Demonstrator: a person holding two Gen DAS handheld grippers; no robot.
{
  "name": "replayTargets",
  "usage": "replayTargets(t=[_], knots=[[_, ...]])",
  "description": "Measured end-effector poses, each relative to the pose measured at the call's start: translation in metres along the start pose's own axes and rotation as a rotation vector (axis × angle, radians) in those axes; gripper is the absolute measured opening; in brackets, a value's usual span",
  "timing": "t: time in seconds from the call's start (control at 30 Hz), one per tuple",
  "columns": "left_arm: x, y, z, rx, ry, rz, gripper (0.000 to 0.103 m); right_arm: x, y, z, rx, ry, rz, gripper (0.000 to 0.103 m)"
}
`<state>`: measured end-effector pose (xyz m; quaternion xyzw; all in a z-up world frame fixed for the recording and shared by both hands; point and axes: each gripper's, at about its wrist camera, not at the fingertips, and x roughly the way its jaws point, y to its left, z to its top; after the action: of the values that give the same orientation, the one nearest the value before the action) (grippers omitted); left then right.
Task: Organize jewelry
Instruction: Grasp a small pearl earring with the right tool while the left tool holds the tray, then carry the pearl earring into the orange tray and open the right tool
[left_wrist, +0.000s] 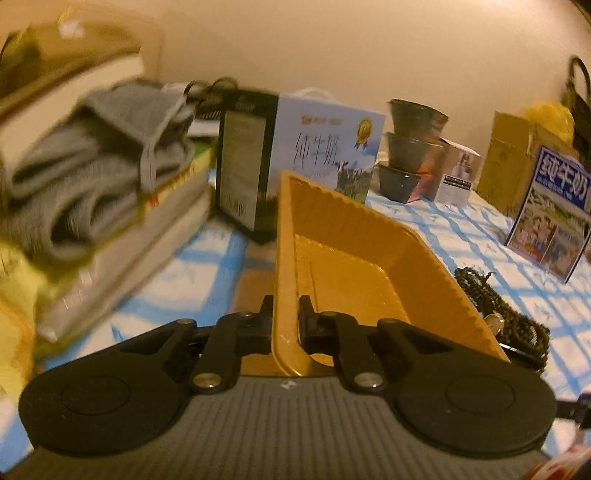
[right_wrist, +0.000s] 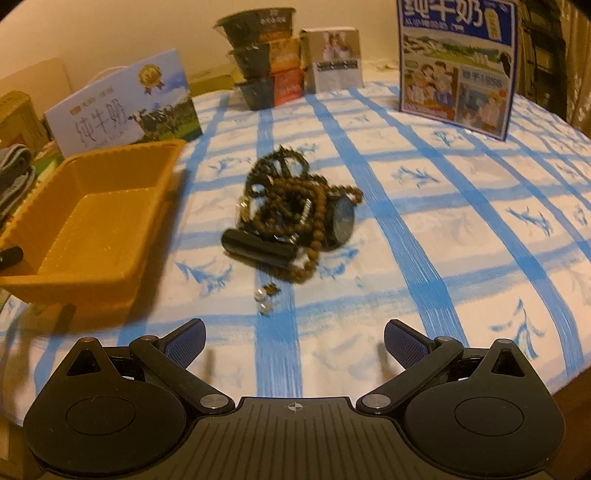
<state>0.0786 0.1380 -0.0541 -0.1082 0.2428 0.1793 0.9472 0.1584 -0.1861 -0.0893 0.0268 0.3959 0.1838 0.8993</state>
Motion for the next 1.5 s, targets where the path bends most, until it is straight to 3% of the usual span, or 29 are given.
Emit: replayTargets(t=[0.17, 0.43, 0.67, 0.73, 0.8, 1.07, 1.3, 1.5], knots=[[0.001, -0.007, 0.006, 0.126, -0.058, 0.009, 0.012, 0.006, 0.009, 0.003, -0.032, -0.009, 0.030, 0.080], [0.009, -0.006, 0.008, 0.167, -0.075, -0.012, 0.012, 0.022, 0.018, 0.007, -0.055, 0.004, 0.040, 0.038], [0.011, -0.004, 0.009, 0.170, -0.086, -0.025, 0.012, 0.033, 0.022, 0.007, -0.105, 0.015, -0.005, 0.025], [0.011, -0.004, 0.009, 0.167, -0.087, -0.027, 0.012, 0.034, 0.023, 0.005, -0.122, 0.012, -0.008, 0.014], [0.011, -0.004, 0.009, 0.167, -0.088, -0.028, 0.012, 0.034, 0.025, 0.004, -0.139, 0.011, -0.016, 0.009], [0.011, -0.004, 0.008, 0.168, -0.087, -0.029, 0.012, 0.028, 0.031, 0.007, -0.165, -0.016, -0.027, 0.009], [0.012, -0.004, 0.008, 0.172, -0.090, -0.035, 0.012, 0.006, 0.055, 0.033, -0.172, -0.117, 0.127, 0.009], [0.013, -0.003, 0.008, 0.170, -0.087, -0.036, 0.012, 0.017, 0.097, 0.047, -0.231, -0.122, 0.248, 0.009]])
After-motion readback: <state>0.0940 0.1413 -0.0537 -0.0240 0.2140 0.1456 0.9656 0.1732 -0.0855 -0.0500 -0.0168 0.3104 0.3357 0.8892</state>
